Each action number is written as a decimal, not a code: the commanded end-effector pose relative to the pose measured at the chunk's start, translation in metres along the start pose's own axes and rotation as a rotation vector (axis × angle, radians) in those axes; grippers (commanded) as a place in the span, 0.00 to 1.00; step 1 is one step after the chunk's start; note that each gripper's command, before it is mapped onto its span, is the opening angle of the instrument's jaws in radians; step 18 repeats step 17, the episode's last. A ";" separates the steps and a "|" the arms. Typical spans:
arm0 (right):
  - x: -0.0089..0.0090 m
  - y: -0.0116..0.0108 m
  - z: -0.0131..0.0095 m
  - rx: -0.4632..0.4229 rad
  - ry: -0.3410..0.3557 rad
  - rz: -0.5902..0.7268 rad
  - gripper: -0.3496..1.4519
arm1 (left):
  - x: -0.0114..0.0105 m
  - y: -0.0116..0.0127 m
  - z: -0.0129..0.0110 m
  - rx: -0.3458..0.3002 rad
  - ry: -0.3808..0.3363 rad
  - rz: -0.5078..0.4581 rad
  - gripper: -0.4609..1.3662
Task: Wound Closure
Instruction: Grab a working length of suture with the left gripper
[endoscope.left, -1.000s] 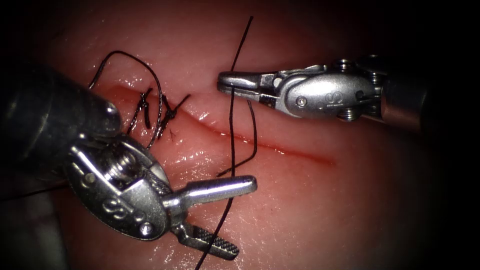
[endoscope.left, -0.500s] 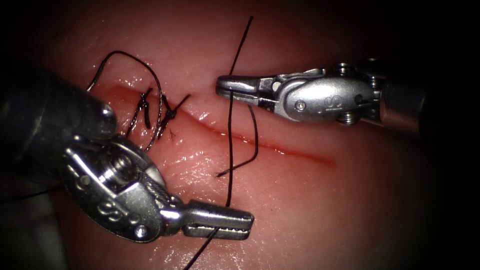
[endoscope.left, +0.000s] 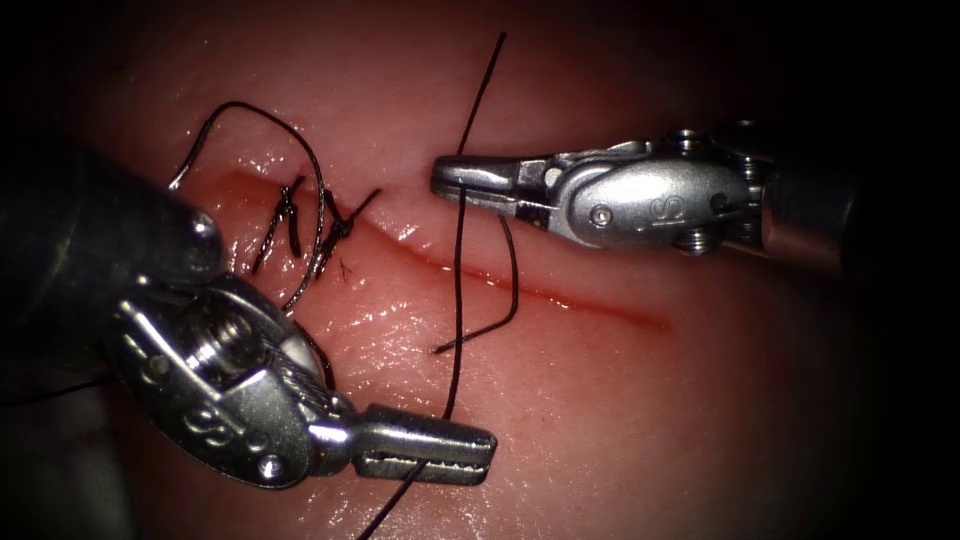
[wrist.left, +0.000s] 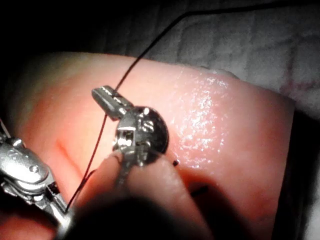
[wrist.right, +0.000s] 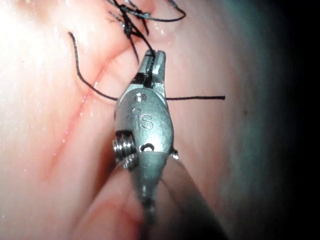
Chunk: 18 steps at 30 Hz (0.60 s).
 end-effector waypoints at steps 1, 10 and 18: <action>0.0000 -0.0001 0.0000 -0.004 -0.003 0.002 0.00 | -0.0001 0.0000 0.0001 -0.011 0.001 0.000 0.06; -0.0001 -0.0001 0.0000 -0.004 -0.003 0.002 0.00 | -0.0002 0.0000 0.0001 -0.011 0.001 0.006 0.06; -0.0001 -0.0001 0.0000 -0.004 -0.003 0.002 0.00 | -0.0002 0.0000 0.0001 -0.011 0.001 0.006 0.06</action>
